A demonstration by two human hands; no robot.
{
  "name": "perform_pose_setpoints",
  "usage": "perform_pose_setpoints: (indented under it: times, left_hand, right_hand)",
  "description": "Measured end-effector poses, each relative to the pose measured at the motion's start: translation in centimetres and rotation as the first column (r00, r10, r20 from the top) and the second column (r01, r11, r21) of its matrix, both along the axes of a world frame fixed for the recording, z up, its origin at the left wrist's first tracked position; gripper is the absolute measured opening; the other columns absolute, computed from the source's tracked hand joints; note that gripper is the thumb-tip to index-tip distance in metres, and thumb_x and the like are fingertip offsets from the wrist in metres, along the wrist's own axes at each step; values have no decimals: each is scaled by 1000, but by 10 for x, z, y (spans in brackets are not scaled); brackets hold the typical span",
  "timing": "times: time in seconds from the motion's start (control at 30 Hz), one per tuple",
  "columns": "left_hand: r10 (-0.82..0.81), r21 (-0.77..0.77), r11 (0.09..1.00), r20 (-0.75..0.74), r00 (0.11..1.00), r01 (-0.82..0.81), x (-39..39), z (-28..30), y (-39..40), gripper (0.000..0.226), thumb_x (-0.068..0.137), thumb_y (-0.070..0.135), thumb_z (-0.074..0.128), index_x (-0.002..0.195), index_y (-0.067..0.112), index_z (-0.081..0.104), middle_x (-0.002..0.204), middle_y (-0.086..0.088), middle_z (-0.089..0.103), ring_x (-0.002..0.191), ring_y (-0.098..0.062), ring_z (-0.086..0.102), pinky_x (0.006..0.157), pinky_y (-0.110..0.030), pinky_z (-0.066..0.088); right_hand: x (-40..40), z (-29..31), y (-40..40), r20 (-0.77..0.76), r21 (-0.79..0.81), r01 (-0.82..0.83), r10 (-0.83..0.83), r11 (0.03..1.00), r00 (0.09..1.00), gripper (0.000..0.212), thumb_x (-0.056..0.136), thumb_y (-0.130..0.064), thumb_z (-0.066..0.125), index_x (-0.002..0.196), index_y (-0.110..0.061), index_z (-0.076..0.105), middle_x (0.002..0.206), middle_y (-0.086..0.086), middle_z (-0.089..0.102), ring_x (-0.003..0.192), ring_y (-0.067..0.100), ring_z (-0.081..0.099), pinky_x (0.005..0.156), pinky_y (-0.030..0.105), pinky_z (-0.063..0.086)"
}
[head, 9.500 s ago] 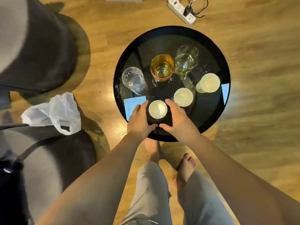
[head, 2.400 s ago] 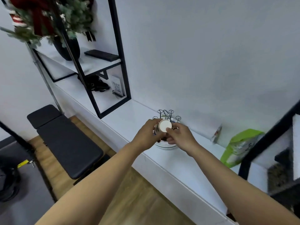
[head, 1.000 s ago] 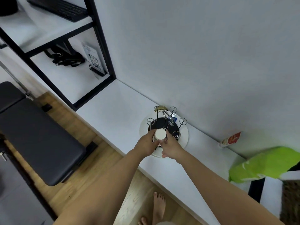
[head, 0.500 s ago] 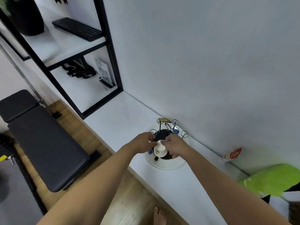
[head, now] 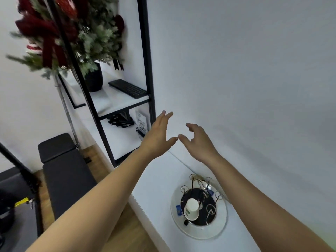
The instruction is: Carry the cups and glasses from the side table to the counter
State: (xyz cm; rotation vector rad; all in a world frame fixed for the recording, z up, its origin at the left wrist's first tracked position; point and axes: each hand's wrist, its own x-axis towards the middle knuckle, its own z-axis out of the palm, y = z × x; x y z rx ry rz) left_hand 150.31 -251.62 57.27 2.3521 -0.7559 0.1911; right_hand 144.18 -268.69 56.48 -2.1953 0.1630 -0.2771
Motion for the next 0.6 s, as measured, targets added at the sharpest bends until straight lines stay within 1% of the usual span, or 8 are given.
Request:
perform_pose_setpoints:
  times: [0.1, 0.23, 0.3, 0.4, 0.47, 0.5, 0.57, 0.6]
  left_hand:
    - [36, -27, 999, 146, 989, -32, -4, 23, 8, 94, 90, 33, 75, 161, 29, 13, 171, 2, -2, 155, -14, 9, 106, -32, 34]
    - [74, -31, 997, 181, 981, -70, -5, 34, 15, 96, 88, 31, 76, 161, 28, 13, 171, 3, -5, 156, -12, 6, 107, -41, 45]
    - [96, -43, 995, 175, 980, -90, -5, 35, 21, 97, 88, 32, 77, 161, 27, 13, 171, 2, -4, 156, -13, 5, 107, -39, 45]
    - [119, -72, 992, 184, 976, -108, -6, 32, 36, 96, 88, 32, 77, 160, 27, 14, 170, 6, -1, 156, -16, 9, 104, -35, 46]
    - [144, -94, 987, 187, 972, -129, -7, 31, 49, 94, 89, 31, 77, 159, 27, 15, 168, 9, 4, 155, -13, 9, 103, -30, 42]
    - [167, -109, 983, 170, 971, -150, -9, 30, 58, 93, 89, 31, 75, 160, 27, 15, 168, 8, 6, 154, -9, 10, 104, -26, 38]
    - [215, -129, 971, 126, 968, -199, -18, 28, 82, 93, 91, 32, 73, 160, 25, 12, 168, 7, 9, 153, -7, 14, 107, -23, 32]
    - [234, -130, 967, 110, 966, -219, -24, 28, 99, 93, 92, 32, 72, 161, 25, 10, 168, 8, 9, 153, -7, 15, 108, -22, 30]
  right_hand:
    - [1, 20, 9, 102, 13, -36, 34, 999, 994, 72, 93, -54, 59, 153, -33, 27, 155, -7, 31, 135, 19, 45, 108, 43, 43]
    - [4, 34, 19, 200, 23, -65, 59, 998, 978, 72, 93, -52, 61, 154, -33, 28, 154, -10, 30, 135, 15, 44, 107, 41, 44]
    - [7, 36, 24, 229, 33, -89, 79, 995, 970, 69, 94, -50, 61, 152, -33, 30, 152, -11, 32, 131, 14, 47, 103, 35, 46]
    - [12, 37, 37, 260, 54, -141, 123, 989, 958, 62, 93, -51, 60, 148, -37, 35, 145, -17, 36, 117, 10, 53, 82, 16, 44]
    - [16, 39, 49, 279, 70, -177, 152, 982, 948, 58, 92, -51, 61, 144, -39, 38, 140, -20, 38, 110, 4, 55, 71, 9, 42]
    - [18, 41, 57, 295, 74, -202, 173, 977, 940, 55, 92, -50, 62, 142, -39, 41, 137, -20, 40, 106, 0, 56, 69, 6, 43]
    - [22, 45, 79, 338, 86, -271, 228, 959, 913, 46, 93, -44, 64, 135, -39, 45, 131, -18, 43, 99, -7, 58, 71, 1, 42]
    - [24, 47, 94, 353, 94, -310, 260, 946, 899, 43, 94, -40, 65, 132, -39, 46, 129, -16, 45, 96, -8, 59, 73, 2, 43]
